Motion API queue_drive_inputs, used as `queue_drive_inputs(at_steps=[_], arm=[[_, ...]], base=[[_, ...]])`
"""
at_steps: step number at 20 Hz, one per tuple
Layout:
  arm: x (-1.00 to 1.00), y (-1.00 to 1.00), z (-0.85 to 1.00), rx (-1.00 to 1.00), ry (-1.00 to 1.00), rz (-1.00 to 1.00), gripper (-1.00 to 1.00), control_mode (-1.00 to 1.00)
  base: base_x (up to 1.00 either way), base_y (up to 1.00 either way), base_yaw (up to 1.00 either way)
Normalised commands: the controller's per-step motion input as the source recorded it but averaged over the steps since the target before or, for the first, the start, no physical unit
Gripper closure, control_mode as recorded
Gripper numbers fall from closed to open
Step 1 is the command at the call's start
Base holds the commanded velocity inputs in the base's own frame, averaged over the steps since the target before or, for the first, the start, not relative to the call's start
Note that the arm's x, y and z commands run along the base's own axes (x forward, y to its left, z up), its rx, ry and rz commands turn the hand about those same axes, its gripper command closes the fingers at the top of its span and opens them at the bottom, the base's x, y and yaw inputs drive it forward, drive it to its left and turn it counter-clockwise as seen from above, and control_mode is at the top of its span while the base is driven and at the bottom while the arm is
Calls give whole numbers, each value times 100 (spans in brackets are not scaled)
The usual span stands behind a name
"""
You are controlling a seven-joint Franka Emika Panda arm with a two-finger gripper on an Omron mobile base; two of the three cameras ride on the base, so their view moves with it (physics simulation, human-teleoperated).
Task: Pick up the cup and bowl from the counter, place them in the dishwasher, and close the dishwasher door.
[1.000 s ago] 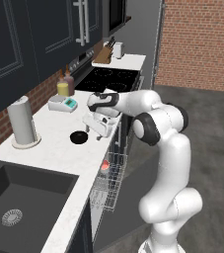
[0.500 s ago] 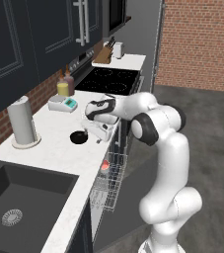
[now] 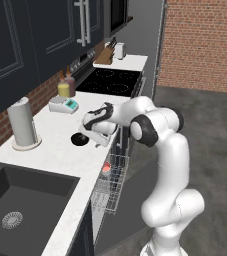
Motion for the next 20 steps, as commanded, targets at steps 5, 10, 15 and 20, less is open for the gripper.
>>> queue_drive_inputs(at_steps=[5,10,15,20], arm=[[22,18,-8,0,-12,16,-100,-100],[14,21,-12,0,-7,12,100,-100],[19,19,-23,0,-1,9,100,-100],[17,4,-27,0,0,7,100,-100]], base=[[0,0,0],[0,0,0],[0,0,0],[0,0,0]])
